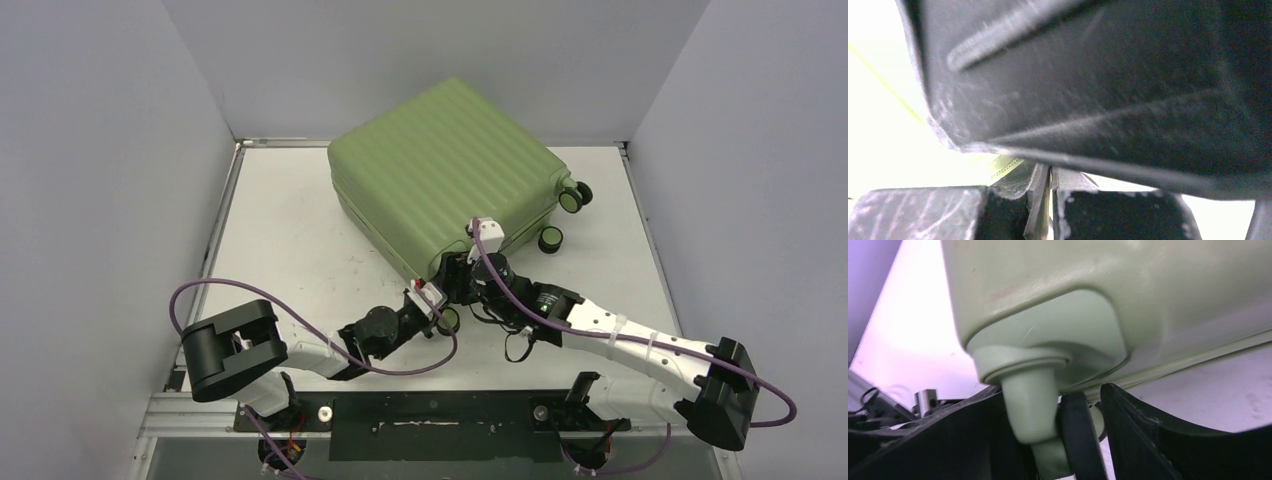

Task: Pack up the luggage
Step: Zip the luggage at the center of the board.

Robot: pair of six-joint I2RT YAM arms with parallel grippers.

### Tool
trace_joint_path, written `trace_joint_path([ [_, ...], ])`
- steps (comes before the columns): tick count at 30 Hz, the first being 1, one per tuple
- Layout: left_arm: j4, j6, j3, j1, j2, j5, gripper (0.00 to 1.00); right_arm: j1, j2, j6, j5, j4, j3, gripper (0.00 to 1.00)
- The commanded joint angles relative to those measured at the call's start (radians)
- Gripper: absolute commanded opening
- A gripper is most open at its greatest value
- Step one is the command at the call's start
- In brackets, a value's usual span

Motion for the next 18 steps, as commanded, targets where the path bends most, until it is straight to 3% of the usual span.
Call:
trace_joint_path([
  [1, 0.018, -0.012, 0.048, -0.07, -0.007, 0.172, 0.0, 0.004, -0.071, 0.059, 0.155, -0.079, 0.062, 0.72],
  [12, -0.007, 0.01, 0.06, -0.07, -0.008, 0.128, 0.0, -0.013, -0.214, -0.021, 0.29, -0.327, 0.183, 0.9],
  [18, -0.024, 0.043, 0.06, -0.069, -0.014, 0.106, 0.0, -0.197, -0.238, -0.128, 0.284, -0.338, 0.286, 0.92],
])
